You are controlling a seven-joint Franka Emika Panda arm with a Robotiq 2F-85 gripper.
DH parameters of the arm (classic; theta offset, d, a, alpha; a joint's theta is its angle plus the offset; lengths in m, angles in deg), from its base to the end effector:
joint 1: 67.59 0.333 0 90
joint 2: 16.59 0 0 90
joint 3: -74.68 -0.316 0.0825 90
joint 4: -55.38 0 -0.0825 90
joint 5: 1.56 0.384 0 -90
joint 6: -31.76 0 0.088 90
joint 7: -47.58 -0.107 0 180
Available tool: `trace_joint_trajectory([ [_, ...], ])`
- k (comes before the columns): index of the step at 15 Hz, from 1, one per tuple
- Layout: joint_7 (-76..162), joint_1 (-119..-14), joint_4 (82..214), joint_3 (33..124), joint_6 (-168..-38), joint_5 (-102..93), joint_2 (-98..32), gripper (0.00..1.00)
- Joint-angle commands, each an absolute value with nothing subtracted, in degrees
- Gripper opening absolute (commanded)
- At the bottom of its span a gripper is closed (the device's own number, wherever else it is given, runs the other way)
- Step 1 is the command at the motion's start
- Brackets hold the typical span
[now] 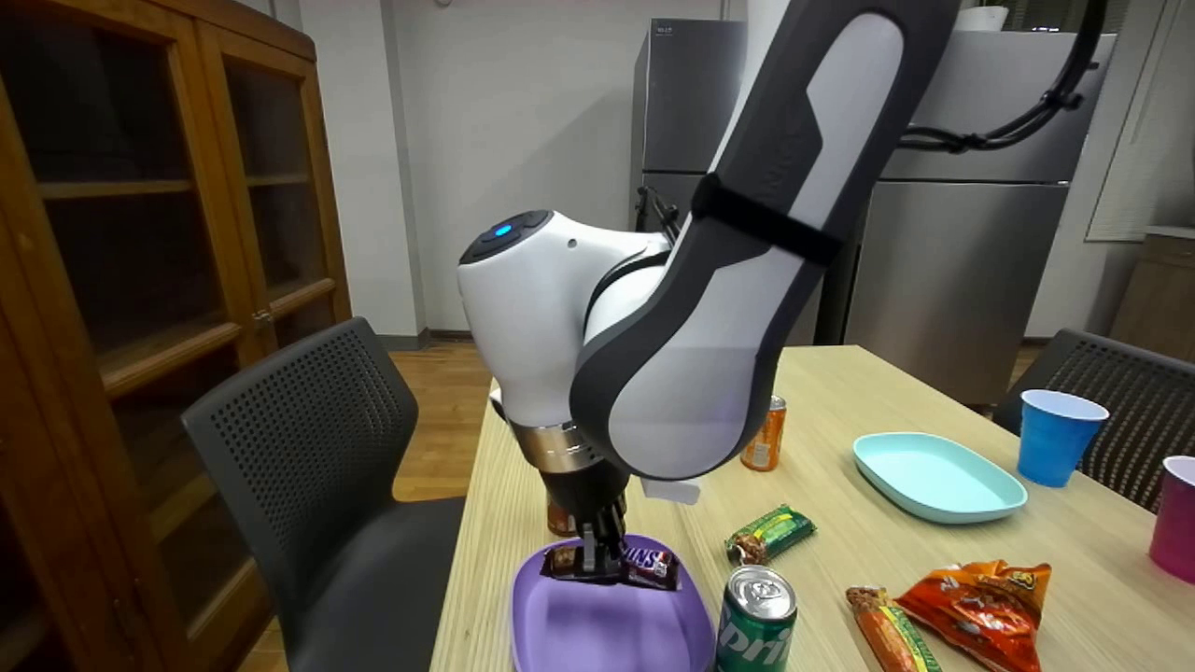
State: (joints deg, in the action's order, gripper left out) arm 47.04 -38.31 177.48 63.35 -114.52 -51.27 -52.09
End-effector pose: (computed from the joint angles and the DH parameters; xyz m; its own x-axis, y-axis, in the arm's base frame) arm 0.3963 0.3631 0.1024 0.1515 0.9624 -0.2252 0.9695 -0.1003 0.2236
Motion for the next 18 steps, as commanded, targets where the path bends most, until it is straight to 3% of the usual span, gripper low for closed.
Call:
trace_joint_trajectory([
  [1,47.66,-38.75,176.33,62.86,-114.01,-52.52,-52.61,0.04],
  [2,47.75,-38.9,176.37,62.75,-113.77,-52.19,-52.45,0.4],
  [4,47.67,-39.25,176.38,62.54,-113.5,-51.39,-52.05,0.48],
  [11,50.5,-42.03,176.81,60.67,-110.72,-42.39,-49.95,1.0],
  [18,55.11,-44.51,179.42,59.49,-105.59,-29.97,-44.66,1.0],
])
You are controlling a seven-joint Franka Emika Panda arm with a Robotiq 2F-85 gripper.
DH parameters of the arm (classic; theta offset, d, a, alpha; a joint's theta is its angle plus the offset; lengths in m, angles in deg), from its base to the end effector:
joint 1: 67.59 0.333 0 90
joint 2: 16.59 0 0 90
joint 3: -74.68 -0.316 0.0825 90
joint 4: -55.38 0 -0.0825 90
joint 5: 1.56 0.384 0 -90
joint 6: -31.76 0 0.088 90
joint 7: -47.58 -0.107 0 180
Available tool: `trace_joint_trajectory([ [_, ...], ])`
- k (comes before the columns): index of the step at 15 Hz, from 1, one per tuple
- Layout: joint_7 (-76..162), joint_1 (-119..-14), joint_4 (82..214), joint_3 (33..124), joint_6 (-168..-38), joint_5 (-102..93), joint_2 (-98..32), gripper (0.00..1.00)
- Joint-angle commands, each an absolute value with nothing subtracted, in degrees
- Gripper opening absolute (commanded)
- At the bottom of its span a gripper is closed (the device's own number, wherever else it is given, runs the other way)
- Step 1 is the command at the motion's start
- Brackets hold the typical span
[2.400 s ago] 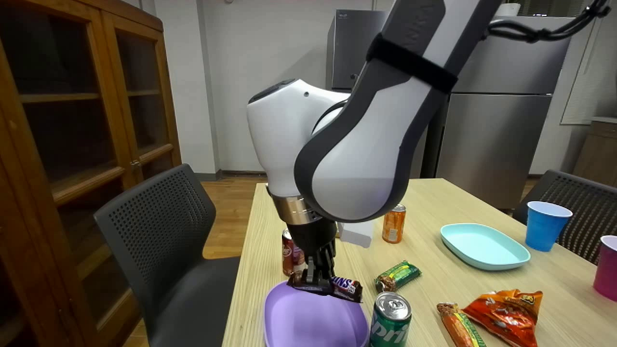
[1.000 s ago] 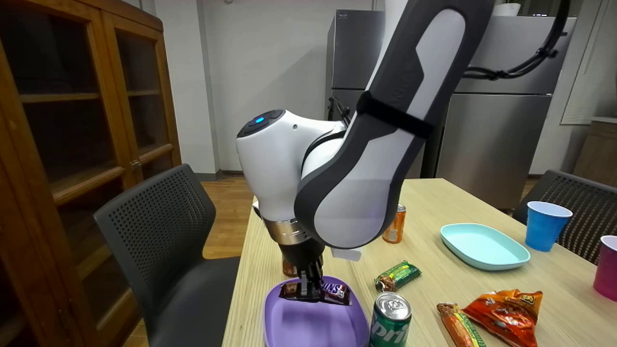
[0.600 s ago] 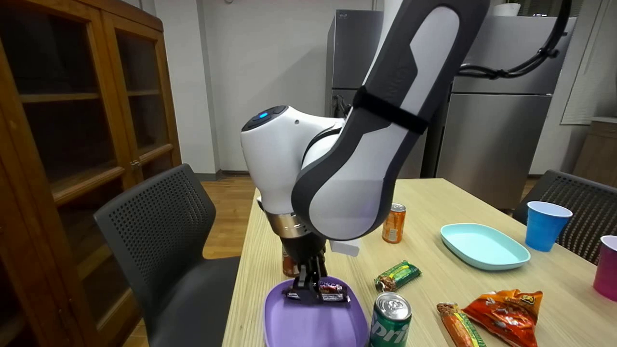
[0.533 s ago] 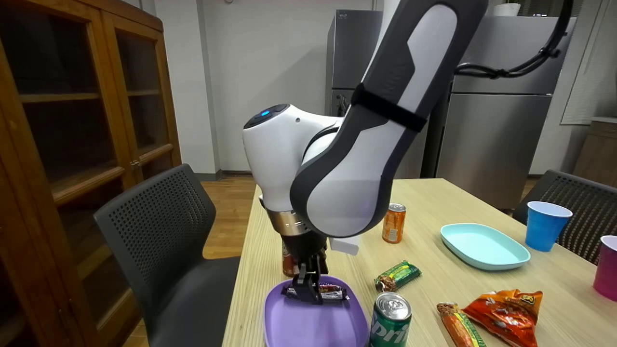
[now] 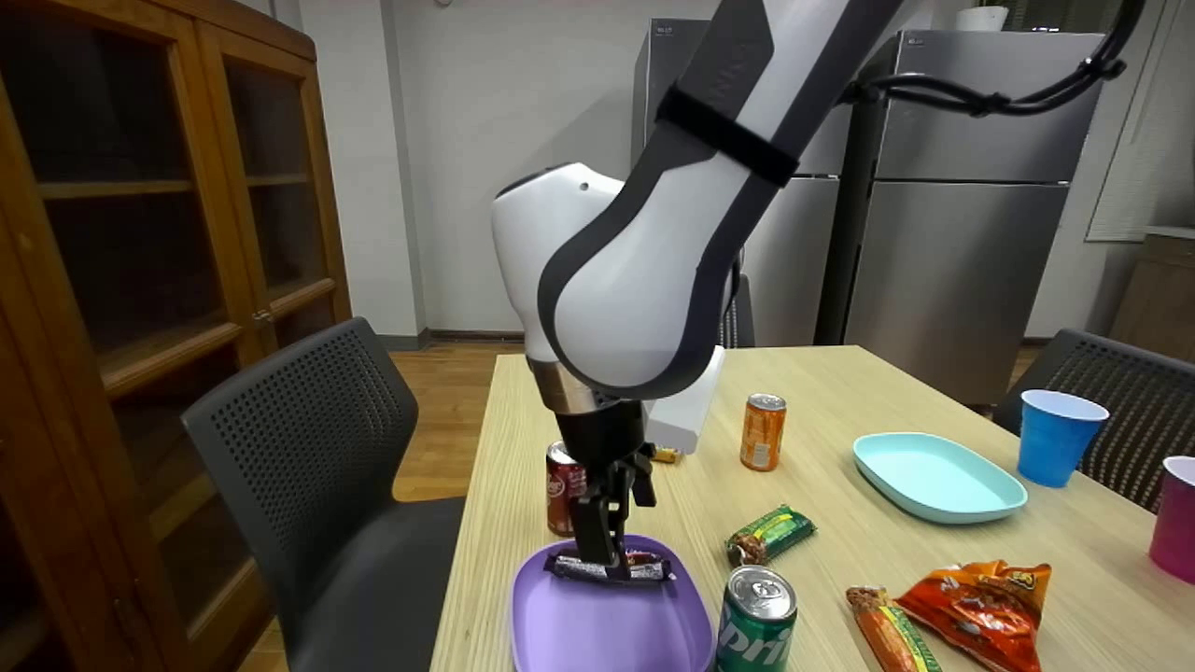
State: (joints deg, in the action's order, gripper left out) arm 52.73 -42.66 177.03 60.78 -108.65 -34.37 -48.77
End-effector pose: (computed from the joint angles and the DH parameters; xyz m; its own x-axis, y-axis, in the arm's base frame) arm 0.4213 0.3467 0.1327 0.3421 0.9110 -0.2304 0.9392 -0.3234 0.1157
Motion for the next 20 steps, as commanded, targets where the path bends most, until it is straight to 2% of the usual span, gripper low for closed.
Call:
trace_joint_trajectory([
  [1,54.96,-44.81,179.71,59.7,-105.19,-28.23,-44.03,1.0],
  [10,52.65,-50.6,182.38,59.76,-103.84,-9.52,-40.18,1.0],
  [20,53.28,-50.47,181.21,60.68,-104.44,-10.0,-41.97,1.0],
])
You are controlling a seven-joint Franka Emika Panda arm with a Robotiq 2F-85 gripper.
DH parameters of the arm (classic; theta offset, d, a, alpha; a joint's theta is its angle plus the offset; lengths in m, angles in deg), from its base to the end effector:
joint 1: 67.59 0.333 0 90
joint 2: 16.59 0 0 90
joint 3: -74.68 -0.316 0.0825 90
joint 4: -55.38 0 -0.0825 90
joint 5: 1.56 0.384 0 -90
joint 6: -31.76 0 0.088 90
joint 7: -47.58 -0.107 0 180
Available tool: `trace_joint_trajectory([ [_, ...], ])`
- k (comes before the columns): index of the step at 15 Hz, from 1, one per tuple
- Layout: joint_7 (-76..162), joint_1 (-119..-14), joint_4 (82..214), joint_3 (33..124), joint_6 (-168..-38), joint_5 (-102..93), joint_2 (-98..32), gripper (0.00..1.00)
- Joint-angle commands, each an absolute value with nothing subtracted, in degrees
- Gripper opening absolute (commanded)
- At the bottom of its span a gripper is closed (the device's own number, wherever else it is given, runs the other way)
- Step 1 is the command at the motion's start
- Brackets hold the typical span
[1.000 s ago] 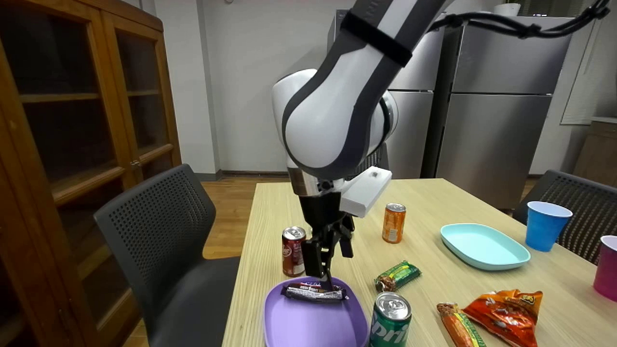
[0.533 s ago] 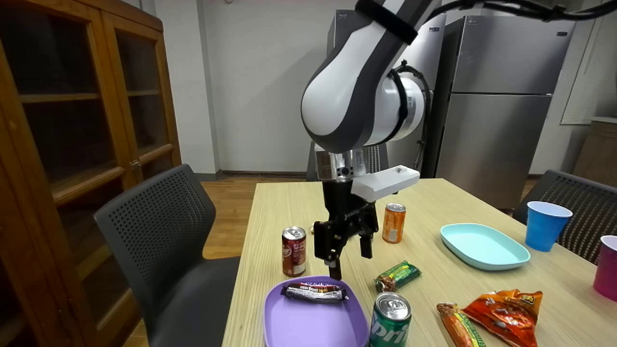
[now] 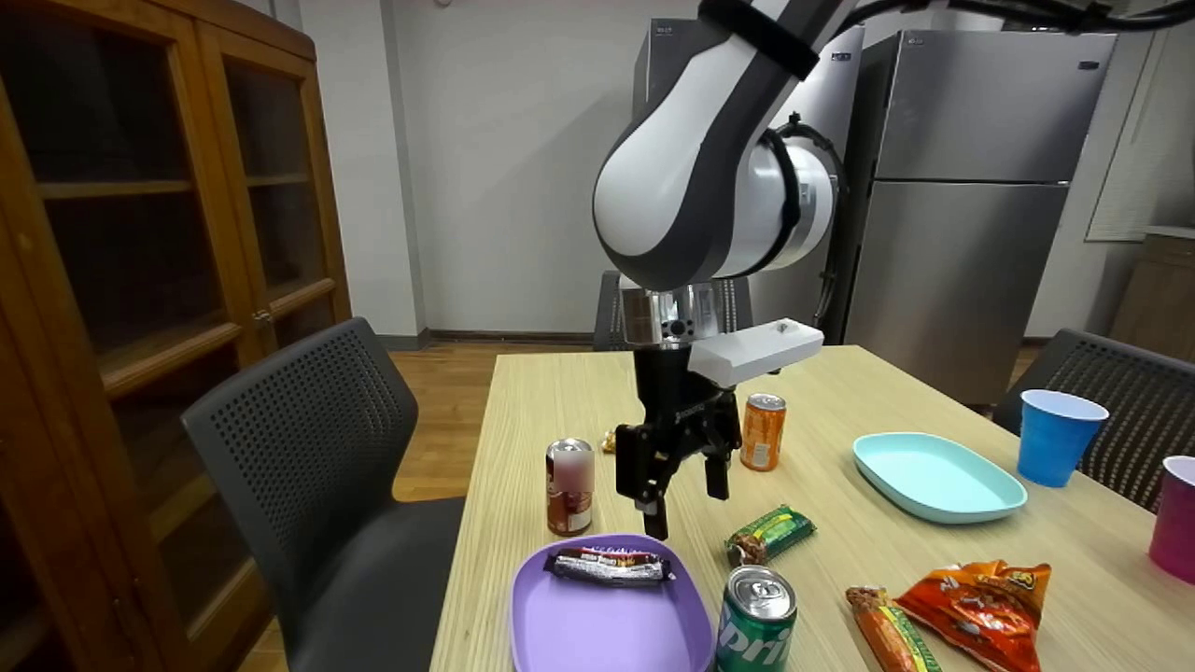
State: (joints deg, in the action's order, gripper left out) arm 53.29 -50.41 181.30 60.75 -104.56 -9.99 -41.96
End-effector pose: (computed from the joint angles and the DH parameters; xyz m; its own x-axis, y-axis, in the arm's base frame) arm 0.4487 0.2752 0.1667 0.7056 0.6686 -0.2346 0.6773 -0.7337 -0.0541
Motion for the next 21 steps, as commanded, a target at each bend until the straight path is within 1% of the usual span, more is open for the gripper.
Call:
trace_joint_trajectory([
  [1,53.28,-50.47,181.22,60.68,-104.44,-9.99,-41.97,1.0],
  [7,52.49,-52.26,189.37,59.62,-112.86,-5.0,-37.49,1.0],
  [11,50.34,-51.8,194.74,60.68,-117.87,-4.67,-34.48,1.0],
  [21,46.1,-50.87,203.72,61.5,-123.59,-6.06,-31.17,1.0],
])
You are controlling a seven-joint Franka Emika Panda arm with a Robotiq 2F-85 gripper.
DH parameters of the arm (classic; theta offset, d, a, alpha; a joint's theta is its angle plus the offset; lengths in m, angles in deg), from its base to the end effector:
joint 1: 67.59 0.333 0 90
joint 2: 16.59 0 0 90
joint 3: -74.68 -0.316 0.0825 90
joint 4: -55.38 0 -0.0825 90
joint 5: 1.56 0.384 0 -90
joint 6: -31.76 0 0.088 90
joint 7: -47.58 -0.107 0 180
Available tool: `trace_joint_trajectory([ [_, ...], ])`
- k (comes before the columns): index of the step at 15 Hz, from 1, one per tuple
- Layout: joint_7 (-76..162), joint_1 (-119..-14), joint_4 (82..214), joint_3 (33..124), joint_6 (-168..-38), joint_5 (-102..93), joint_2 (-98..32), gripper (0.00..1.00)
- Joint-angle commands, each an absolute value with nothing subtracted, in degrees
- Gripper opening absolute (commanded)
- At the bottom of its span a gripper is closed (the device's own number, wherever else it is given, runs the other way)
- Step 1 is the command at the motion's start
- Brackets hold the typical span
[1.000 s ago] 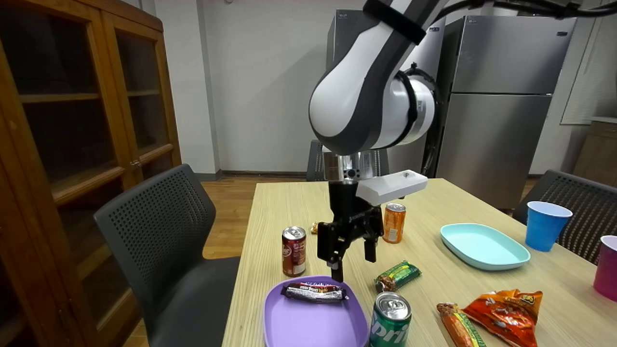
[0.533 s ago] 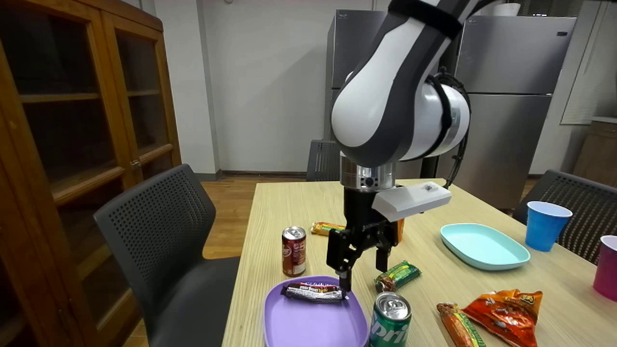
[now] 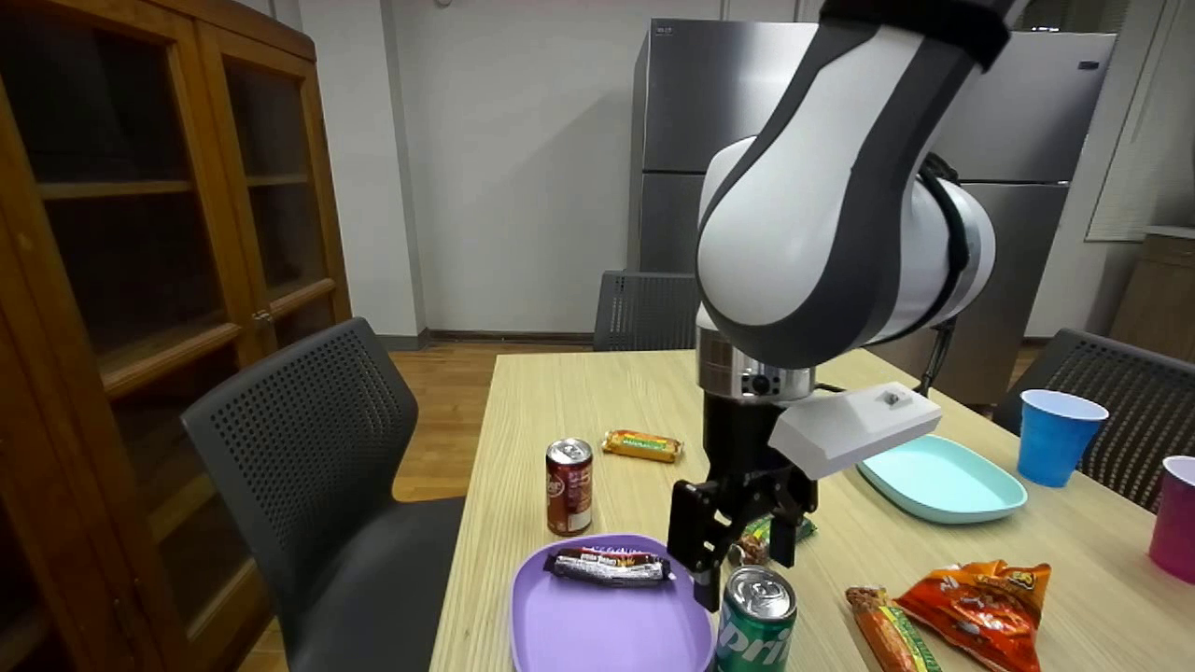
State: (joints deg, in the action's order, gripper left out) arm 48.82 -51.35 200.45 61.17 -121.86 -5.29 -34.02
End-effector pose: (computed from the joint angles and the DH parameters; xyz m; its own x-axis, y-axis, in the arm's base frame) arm 0.3765 0.2268 0.1531 0.8171 0.5588 -0.1416 0.5574 -0.8285 -0.0529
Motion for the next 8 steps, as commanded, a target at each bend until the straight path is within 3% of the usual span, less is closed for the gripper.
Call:
trace_joint_trajectory([
  [1,45.54,-50.71,204.09,61.66,-124.12,-6.28,-31.2,1.0],
  [8,42.49,-49.7,204.48,63.21,-126.54,-7.54,-32.83,1.0],
])
